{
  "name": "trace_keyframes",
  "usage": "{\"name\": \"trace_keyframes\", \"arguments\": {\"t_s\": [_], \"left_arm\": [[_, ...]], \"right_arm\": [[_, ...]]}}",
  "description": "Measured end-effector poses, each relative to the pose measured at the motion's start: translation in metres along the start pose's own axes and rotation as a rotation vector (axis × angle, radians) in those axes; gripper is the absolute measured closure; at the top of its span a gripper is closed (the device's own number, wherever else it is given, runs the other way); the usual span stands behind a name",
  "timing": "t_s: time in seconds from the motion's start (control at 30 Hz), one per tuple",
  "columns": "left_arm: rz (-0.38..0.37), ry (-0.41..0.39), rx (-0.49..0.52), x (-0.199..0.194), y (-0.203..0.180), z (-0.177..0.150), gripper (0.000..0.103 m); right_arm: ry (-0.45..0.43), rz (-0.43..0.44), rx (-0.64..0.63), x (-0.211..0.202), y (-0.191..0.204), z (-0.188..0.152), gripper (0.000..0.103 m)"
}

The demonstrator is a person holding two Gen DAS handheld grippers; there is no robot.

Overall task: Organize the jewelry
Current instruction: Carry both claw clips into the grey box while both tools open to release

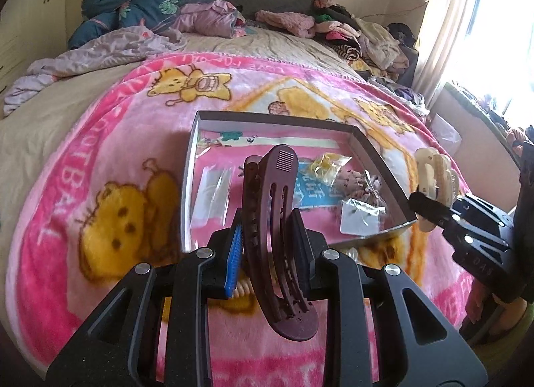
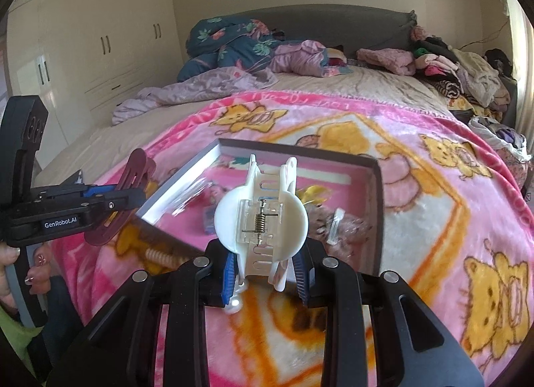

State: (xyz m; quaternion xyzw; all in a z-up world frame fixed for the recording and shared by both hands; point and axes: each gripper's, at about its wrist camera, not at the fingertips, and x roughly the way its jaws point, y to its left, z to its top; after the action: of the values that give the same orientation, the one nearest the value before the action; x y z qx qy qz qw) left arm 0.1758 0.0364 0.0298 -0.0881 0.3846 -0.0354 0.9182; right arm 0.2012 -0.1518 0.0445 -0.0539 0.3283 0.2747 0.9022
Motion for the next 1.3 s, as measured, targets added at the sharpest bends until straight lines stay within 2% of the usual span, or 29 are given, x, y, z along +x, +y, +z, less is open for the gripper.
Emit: {"name": "trace_keyframes", "arguments": {"t_s": [0.33,0.6,0.73,0.8,1.3], "left_arm": [[0.011,0.032,-0.003,0.033,0.004,0.013,0.084],[0.020,0.079,-0.026,0.064,0.014,0.012,0.084],[0.031,0.089,-0.026,0.073,0.019,0.011,0.084],[0.032,0.093,-0.035,0.077,0.022,0.010,0.091],[0.033,0.100,-0.061,0.092,0.042,0.017,0.093]], "right_arm": [[0.022,-0.075,0.033,0.020,-0.037,0.008,0.076],[0.059,-0.099,0.041,0.042,-0.051,0.010,0.076],[0.071,-0.097,0.030,0.052,-0.052,0.015,0.076],[0.080,-0.091,0.021,0.060,-0.050,0.018,0.076],[0.187,-0.012,-0.023,0.124,-0.022,0.028,0.076]]}}
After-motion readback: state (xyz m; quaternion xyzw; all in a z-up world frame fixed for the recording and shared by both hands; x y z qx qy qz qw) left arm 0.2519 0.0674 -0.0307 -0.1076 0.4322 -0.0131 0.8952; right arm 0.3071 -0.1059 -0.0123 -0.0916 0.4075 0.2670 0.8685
